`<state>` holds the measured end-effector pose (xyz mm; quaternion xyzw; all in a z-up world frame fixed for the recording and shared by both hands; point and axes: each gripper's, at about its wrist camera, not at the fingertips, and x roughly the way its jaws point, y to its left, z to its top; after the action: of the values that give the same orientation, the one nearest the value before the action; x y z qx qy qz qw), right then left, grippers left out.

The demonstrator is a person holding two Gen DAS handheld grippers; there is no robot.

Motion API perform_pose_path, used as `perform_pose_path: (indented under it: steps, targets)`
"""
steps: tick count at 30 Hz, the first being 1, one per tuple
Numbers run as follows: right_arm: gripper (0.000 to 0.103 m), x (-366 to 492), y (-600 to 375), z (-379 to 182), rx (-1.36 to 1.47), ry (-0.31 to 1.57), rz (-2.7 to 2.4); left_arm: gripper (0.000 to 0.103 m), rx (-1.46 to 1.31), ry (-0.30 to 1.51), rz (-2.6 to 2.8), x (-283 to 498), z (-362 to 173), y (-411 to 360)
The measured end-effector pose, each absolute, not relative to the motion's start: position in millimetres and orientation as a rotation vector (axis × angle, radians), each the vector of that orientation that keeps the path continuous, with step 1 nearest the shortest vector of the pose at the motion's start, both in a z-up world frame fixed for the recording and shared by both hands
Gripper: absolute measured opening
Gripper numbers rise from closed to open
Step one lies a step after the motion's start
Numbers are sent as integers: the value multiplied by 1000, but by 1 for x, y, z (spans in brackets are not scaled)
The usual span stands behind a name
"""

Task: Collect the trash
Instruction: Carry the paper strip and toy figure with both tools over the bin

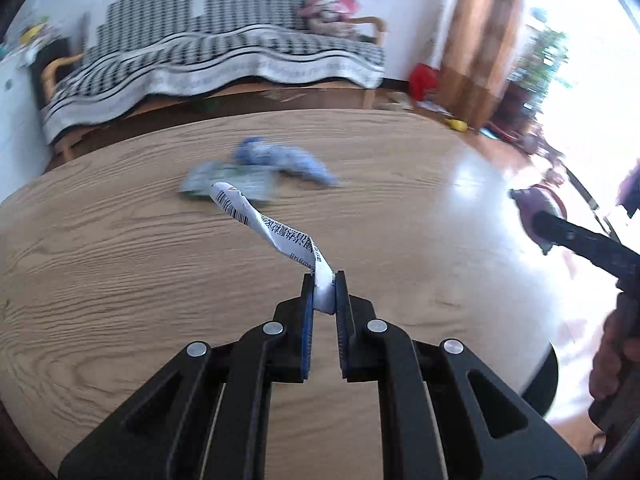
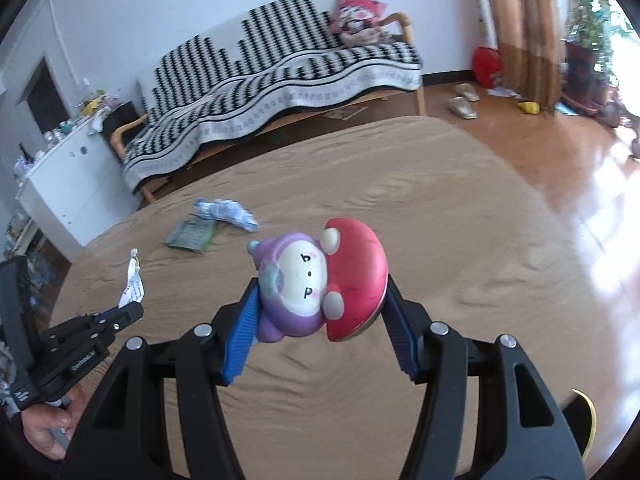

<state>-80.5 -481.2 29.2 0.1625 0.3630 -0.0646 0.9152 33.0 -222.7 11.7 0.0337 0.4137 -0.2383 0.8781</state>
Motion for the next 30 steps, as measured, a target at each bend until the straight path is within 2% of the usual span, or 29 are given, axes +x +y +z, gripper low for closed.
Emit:
perform_pose_path:
  steps: [6,16,22,30]
  targets:
    - [58,-170,-552,18,398,733,-324,9,168,804,-715,-34,15,-313]
    - [58,-327,-654,-19,590,685,-667,9,307,797,-1109,-158,-19,-448]
    - [58,-356,-677,-34,626,692,-745,9,369,823,-1277,-213,-54,-501]
    - [58,-363,-691,-45,660,708,-748,9,362,884,-1358,-222,-79,-531]
